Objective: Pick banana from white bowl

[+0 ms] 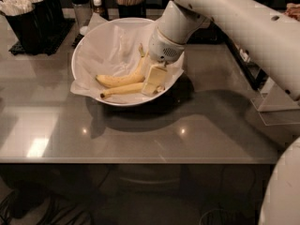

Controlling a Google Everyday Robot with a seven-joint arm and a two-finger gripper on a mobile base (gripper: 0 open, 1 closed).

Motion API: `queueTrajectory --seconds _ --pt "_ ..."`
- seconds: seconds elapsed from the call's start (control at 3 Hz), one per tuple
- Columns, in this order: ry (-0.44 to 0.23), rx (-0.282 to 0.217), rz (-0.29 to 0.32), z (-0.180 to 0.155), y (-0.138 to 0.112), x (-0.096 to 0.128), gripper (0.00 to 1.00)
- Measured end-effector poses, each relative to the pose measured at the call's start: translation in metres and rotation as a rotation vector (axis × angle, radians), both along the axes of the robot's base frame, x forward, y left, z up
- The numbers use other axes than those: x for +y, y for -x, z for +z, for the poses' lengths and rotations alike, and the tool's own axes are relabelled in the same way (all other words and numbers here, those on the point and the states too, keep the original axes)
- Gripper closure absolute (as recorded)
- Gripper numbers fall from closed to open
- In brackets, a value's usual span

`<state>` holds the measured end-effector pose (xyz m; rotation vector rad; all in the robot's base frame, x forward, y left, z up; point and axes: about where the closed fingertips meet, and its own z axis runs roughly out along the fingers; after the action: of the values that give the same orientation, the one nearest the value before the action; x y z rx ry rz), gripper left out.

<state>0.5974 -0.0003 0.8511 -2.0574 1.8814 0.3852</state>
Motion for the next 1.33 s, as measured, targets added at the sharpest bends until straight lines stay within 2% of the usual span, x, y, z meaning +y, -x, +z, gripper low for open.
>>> queueTrajectory --seconds 0.67,1.0,1.33 --pt "0.079 0.075 -0.057 -0.014 -0.009 0.0 0.47" --pt "0.12 0.127 -0.073 -0.023 -0.009 -0.001 0.66" --pt "0.146 0.153 -0.081 -0.029 -0.008 -0.001 0.89"
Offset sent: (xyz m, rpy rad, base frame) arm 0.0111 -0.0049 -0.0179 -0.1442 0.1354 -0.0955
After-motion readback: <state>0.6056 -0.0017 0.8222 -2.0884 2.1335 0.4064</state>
